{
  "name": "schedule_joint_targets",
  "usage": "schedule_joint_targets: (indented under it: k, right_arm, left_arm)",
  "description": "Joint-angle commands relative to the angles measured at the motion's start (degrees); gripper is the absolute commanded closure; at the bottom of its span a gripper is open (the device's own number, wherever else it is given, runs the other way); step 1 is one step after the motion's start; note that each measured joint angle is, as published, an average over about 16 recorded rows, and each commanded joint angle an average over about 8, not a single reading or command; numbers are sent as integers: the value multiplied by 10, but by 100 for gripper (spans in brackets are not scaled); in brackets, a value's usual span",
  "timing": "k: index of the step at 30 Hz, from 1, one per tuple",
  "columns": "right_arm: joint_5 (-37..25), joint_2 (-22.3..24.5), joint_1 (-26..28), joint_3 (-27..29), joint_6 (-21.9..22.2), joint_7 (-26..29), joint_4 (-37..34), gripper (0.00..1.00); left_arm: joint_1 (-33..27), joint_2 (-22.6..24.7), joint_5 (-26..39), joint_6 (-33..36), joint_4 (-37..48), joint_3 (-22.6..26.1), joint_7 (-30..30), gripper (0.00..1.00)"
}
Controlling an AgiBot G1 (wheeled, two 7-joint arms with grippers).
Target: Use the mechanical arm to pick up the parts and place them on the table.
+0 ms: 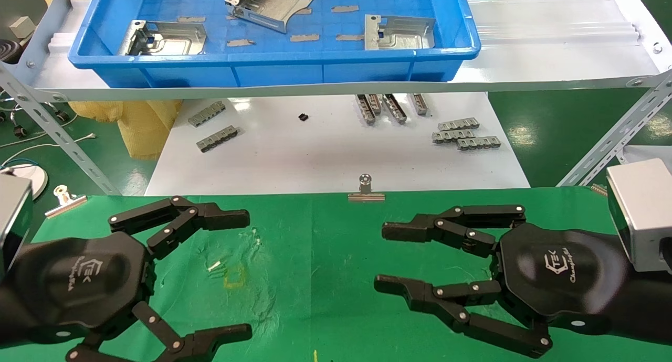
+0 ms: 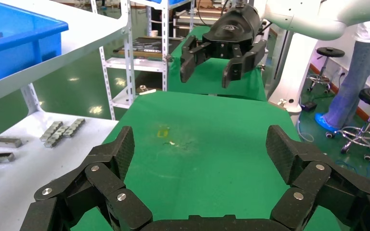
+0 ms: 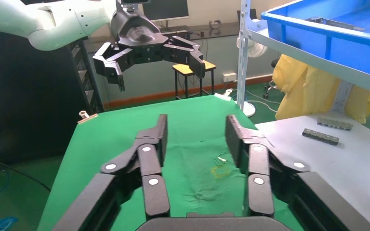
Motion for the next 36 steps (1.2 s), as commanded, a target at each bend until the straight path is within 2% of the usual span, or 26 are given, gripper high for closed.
schedule_joint_targets:
  k: [1,27,31,36]
  right_arm:
    - [0,0,0,0,0,0,0,100]
    - [0,0,0,0,0,0,0,100]
    - [0,0,0,0,0,0,0,100]
    - [0,0,0,0,0,0,0,100]
  left_arm:
    - [0,0,0,0,0,0,0,0]
    - [-5,0,4,-3,2,-1,2,0]
    - [-36,1,18,-13,19,-2,-1,0]
    - [-118,16,55,-24,70,7,-11,0]
